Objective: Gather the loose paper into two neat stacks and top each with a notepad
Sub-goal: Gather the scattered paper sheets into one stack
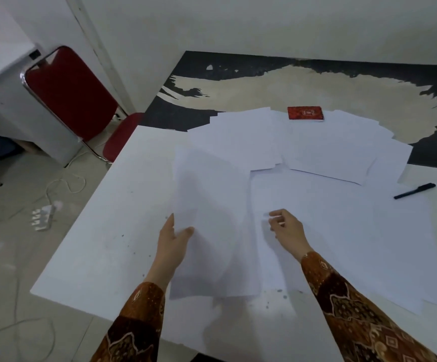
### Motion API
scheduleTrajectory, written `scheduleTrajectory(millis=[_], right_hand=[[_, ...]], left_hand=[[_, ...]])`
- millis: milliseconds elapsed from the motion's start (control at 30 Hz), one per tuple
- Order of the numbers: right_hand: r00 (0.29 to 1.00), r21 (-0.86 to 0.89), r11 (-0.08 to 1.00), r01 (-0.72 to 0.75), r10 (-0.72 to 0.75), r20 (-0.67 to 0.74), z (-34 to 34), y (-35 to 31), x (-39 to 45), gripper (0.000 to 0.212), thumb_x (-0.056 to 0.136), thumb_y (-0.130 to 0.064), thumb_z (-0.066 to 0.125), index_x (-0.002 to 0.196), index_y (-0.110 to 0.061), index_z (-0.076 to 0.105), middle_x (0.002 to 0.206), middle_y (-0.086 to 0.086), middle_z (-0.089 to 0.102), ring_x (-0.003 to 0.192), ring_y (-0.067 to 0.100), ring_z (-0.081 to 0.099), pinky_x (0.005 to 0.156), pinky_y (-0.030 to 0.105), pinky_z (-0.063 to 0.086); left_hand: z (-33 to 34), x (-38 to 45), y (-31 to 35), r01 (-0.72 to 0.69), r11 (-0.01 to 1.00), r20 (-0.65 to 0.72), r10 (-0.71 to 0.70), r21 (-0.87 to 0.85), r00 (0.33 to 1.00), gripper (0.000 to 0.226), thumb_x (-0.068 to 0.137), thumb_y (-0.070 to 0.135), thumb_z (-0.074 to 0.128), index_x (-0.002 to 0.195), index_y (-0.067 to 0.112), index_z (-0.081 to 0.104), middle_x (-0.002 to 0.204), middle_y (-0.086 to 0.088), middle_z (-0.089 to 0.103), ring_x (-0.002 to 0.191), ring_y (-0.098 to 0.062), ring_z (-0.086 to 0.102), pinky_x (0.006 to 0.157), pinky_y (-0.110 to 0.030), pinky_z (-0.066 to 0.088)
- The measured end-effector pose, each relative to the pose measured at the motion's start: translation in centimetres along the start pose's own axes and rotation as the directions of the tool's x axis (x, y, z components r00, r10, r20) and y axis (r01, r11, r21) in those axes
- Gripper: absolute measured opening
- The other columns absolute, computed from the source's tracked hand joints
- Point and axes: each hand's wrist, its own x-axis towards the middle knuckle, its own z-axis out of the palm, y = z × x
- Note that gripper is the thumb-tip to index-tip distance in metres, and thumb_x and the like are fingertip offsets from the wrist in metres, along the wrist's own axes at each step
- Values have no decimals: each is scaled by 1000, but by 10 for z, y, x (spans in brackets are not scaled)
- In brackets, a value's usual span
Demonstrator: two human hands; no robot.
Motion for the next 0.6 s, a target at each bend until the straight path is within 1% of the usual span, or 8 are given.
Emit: scheduleTrajectory(millis=[67,133,233,333,400,500,533,600], right_hand=[[999,-44,998,36,-38,-30,4,-14,15,12,95,-16,52,103,-16,60,94,4,62,85,18,62,64,19,44],[995,-92,993,69,-76,-71,12,-29,34,13,94,-14,51,102,-13,61,96,3,62,83,13,59,64,13,40],[975,-242,956,166,-195,-102,28,-49,68,17,92,-11,53,108,-12,60,107,4,59,101,18,56,82,18,36],[956,-405,876,261,-293,-17,46,-71,107,30,90,-14,56,120,-13,54,127,7,49,121,22,44,95,23,32],[952,-462,842,277,-305,16,57,-84,136,43,90,-20,59,131,-12,46,142,9,38,133,26,34,106,31,29],[977,-285,959,-11,-50,-206,69,-107,178,69,88,-37,62,141,-7,30,143,16,35,133,33,32,107,43,29],[958,-231,964,-134,67,-277,71,-114,188,76,86,-44,62,141,-6,26,140,17,37,130,35,34,104,45,32],[915,-312,897,-313,197,-351,74,-122,202,86,82,-54,62,141,-7,21,138,17,37,128,34,35,101,48,34]], left_hand=[[-14,16,3,24,1000,-23,-24,4,999,39,92,12,59,129,18,54,115,-3,66,98,-22,66,80,-40,57],[-29,36,4,51,999,-36,-51,15,998,35,92,8,58,125,17,55,109,-3,67,90,-19,67,69,-31,56],[-50,66,1,112,992,-41,-110,61,993,31,90,5,57,120,12,57,106,-9,68,84,-21,67,62,-28,53],[-65,90,-8,156,983,-26,-154,98,988,30,89,7,58,119,12,58,102,-8,67,83,-24,67,59,-28,52],[-70,102,-12,173,979,-17,-172,112,985,31,89,9,58,120,13,57,105,-9,67,86,-27,66,65,-32,54],[-74,120,-15,172,976,-13,-172,133,985,32,90,9,58,122,11,56,110,-10,65,93,-28,64,79,-40,55],[-75,126,-17,175,975,-17,-174,135,985,33,90,10,58,123,11,55,111,-9,65,94,-28,64,81,-41,55],[-74,136,-17,185,973,-26,-183,140,983,34,89,10,59,123,11,55,112,-9,65,95,-28,64,85,-44,55]])
